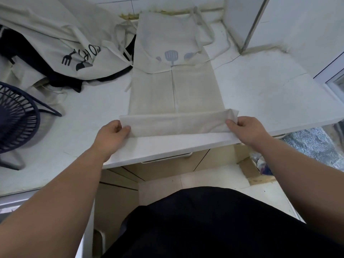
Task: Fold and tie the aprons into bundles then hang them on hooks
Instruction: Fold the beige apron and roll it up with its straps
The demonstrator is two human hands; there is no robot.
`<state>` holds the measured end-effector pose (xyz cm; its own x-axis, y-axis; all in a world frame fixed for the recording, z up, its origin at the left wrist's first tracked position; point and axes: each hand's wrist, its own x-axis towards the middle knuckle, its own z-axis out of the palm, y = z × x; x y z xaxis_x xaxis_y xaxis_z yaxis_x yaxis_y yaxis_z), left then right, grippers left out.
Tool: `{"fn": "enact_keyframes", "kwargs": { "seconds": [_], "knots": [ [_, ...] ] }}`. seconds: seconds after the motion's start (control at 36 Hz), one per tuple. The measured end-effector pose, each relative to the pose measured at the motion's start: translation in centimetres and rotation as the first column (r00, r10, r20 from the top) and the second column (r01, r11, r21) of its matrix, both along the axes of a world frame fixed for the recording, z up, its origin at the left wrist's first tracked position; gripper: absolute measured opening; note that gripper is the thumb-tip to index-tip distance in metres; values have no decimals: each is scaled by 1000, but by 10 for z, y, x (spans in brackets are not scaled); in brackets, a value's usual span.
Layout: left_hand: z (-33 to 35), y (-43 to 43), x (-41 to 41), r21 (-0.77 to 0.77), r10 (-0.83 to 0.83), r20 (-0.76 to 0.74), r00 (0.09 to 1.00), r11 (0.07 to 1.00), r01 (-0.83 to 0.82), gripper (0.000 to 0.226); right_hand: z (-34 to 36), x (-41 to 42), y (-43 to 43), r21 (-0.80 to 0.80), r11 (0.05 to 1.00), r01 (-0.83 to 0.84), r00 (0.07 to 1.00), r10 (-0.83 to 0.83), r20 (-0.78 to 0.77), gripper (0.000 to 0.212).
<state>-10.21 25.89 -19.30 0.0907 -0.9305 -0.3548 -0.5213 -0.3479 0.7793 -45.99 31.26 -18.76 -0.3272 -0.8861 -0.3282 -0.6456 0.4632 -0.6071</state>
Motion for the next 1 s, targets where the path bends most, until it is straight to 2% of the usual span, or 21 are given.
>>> {"fn": "enact_keyframes", "kwargs": {
  "seconds": [0.17,0.36,0.42,0.47,0.53,0.61,0.67,0.75,0.83,0.92,1.0],
  "knots": [
    [-11,-15,-19,3,26,284,958,1000,-28,24,-5,0,-21,89,995,-37,981,53,-187,42],
    [-16,-15,-35,-36,132,451,883,991,-130,36,-7,6,-40,255,967,27,964,43,-263,24],
    [-13,-15,-42,18,115,478,871,990,-141,53,-4,8,-45,272,961,51,968,19,-249,26],
    [-9,-16,-48,104,93,463,882,982,-158,63,0,9,-50,263,960,93,984,-48,-172,24],
    [-4,-21,-50,168,91,441,893,969,-181,58,3,7,-52,273,953,128,991,-114,-65,24],
    [2,-32,-45,244,23,443,896,959,-145,30,7,3,-52,301,945,131,991,-137,-1,29],
    [2,-36,-42,261,8,384,923,958,-117,20,10,1,-52,321,941,106,994,-113,2,32],
    [-1,-36,-39,182,82,225,971,975,-124,13,11,0,-52,357,930,89,992,-114,51,31],
    [-2,-36,-37,183,133,65,989,973,-143,13,11,-1,-55,332,934,135,960,-207,190,24],
    [1,-37,-35,255,201,-142,969,953,-161,5,14,-3,-57,335,921,201,875,-322,361,28],
    [5,-38,-31,274,267,-260,928,942,-195,36,15,-8,-58,377,899,223,815,-384,434,29]
  ]
}}
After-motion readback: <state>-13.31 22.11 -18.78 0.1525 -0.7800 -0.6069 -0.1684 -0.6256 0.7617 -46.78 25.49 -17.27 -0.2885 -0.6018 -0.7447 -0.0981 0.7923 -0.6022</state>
